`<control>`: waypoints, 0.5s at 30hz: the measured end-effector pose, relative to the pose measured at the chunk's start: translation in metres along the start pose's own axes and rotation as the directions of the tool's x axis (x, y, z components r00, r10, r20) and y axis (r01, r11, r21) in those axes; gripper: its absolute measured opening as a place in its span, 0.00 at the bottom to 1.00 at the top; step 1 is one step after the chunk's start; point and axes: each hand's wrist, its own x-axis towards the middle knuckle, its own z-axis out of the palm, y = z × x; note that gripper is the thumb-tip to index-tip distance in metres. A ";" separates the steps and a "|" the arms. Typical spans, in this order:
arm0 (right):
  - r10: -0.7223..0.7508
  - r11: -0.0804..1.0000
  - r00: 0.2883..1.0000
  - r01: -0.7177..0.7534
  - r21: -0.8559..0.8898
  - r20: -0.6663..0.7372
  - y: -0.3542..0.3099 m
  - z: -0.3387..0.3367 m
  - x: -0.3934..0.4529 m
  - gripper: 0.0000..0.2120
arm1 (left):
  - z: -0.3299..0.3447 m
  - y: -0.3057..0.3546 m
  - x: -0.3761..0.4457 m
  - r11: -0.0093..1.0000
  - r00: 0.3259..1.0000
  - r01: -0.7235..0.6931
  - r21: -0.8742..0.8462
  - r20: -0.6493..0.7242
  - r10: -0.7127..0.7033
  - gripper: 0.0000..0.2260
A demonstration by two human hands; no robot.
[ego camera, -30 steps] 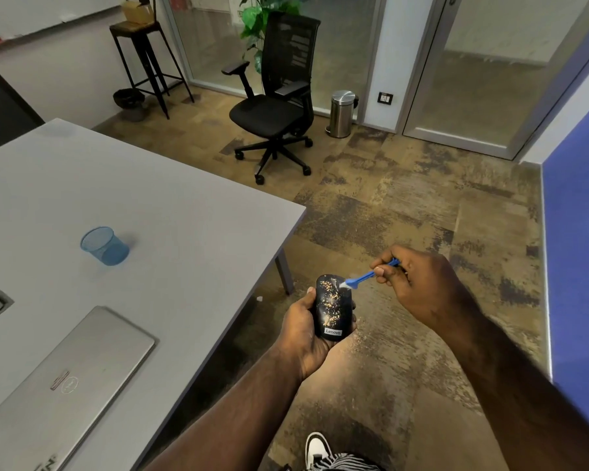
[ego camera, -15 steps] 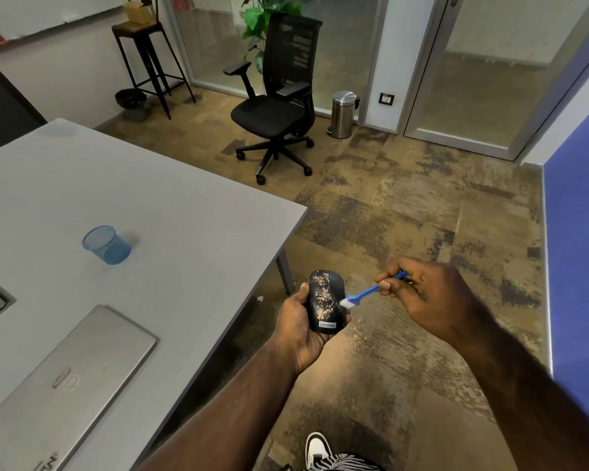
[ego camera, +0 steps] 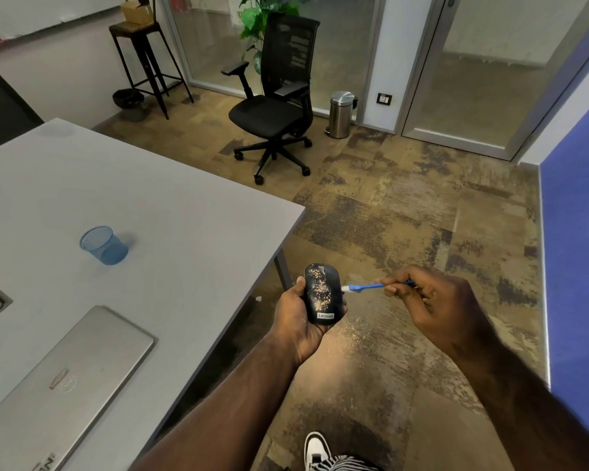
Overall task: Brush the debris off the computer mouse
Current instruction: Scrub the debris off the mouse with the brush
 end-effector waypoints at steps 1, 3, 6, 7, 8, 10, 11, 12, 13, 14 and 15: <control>-0.022 1.000 1.000 0.022 0.008 -0.020 -0.002 0.002 0.001 0.07 | 0.001 -0.001 0.001 1.000 1.000 0.001 0.004 0.005 -0.001 0.25; -0.064 0.997 0.998 0.065 0.029 -0.026 -0.006 0.008 0.003 0.08 | 0.001 -0.002 0.002 1.000 1.000 0.000 0.014 0.015 0.000 0.26; -0.044 0.999 0.998 0.044 0.025 0.033 -0.006 0.011 0.001 0.08 | 0.004 -0.002 0.004 1.000 1.000 -0.016 0.012 0.010 0.016 0.25; -0.034 0.999 0.998 0.033 0.017 0.048 -0.004 0.009 0.000 0.08 | 0.004 -0.002 0.005 1.000 1.000 -0.023 0.005 0.003 0.023 0.24; -0.030 1.000 0.998 0.030 -0.001 0.059 -0.002 0.007 -0.001 0.07 | 0.005 -0.001 0.005 1.000 1.000 -0.030 0.000 -0.007 0.030 0.24; -0.013 0.999 0.997 0.015 -0.030 0.073 0.002 0.001 -0.002 0.10 | 0.003 0.002 0.006 0.999 0.999 -0.040 -0.003 -0.023 0.040 0.24; -0.005 0.999 0.998 0.007 -0.032 0.065 0.003 -0.002 -0.002 0.11 | 0.002 0.003 0.006 0.999 0.999 -0.041 -0.003 -0.026 0.040 0.24; -0.002 1.000 0.999 0.003 -0.025 0.043 0.004 -0.003 -0.001 0.11 | 0.002 0.003 0.006 0.999 0.999 -0.039 -0.003 -0.028 0.039 0.23; -0.007 1.000 1.000 0.007 -0.009 0.011 0.004 -0.003 -0.001 0.10 | 0.002 0.003 0.007 0.999 0.999 -0.037 -0.001 -0.030 0.037 0.23; -0.013 1.000 1.000 0.013 0.013 -0.020 0.003 -0.002 0.000 0.10 | 0.003 0.003 0.007 0.999 0.999 -0.034 0.001 -0.032 0.034 0.23; -0.017 0.999 0.999 0.019 0.035 -0.040 0.001 0.001 0.002 0.10 | 0.003 0.002 0.007 0.999 0.999 -0.032 0.004 -0.032 0.032 0.24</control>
